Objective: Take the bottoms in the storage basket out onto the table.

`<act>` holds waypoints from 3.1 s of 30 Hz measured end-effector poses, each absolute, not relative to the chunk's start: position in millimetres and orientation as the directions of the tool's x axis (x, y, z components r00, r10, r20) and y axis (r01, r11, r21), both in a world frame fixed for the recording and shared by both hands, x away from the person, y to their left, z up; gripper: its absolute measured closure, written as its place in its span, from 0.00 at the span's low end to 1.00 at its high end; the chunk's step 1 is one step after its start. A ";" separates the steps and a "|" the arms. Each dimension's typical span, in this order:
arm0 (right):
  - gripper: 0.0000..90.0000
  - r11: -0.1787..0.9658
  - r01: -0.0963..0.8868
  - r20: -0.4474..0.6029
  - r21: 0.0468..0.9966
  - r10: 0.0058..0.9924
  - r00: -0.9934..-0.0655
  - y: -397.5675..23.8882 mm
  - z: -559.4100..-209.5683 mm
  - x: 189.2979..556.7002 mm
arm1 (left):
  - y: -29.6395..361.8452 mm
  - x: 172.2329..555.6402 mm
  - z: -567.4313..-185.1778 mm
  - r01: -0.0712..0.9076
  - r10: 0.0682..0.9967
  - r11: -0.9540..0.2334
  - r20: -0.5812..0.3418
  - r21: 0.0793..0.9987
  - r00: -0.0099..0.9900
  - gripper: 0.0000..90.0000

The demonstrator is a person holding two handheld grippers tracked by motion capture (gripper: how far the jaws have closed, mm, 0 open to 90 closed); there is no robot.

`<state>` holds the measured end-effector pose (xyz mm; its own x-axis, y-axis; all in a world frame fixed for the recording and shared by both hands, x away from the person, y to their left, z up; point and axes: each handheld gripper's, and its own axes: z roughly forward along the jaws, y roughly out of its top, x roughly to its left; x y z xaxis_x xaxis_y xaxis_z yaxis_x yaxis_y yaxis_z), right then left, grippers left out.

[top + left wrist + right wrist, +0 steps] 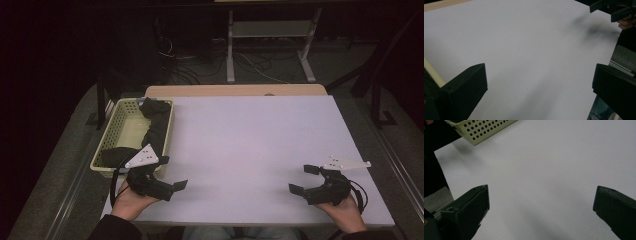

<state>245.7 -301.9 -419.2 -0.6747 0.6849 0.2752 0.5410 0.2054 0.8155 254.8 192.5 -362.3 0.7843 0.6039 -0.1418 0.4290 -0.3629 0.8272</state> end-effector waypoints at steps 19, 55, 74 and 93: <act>0.00 0.197 0.547 0.281 0.814 0.691 -0.667 -302.6 -419.5 246.0 | 219.5 268.8 -344.4 0.468 0.653 -0.357 -0.143 0.809 0.744 0.00; 0.00 0.205 0.547 0.278 0.812 0.688 -0.670 -302.6 -419.4 244.8 | 252.4 309.5 -324.3 0.533 0.699 -0.427 -0.107 0.731 0.707 0.00; 0.00 0.208 0.547 0.275 0.811 0.691 -0.669 -303.9 -419.2 244.9 | 261.2 339.7 -323.8 0.580 0.735 -0.426 -0.108 0.694 0.669 0.00; 0.00 0.210 0.552 0.274 0.807 0.694 -0.665 -304.4 -419.9 244.6 | 270.6 372.0 -339.1 0.670 0.792 -0.381 -0.149 0.637 0.592 0.00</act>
<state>244.6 -304.4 -419.9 -0.6652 0.6944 0.2743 0.5517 0.2096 0.8073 372.0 270.6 -339.1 0.5923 0.7919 -0.1486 0.6696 -0.3813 0.6374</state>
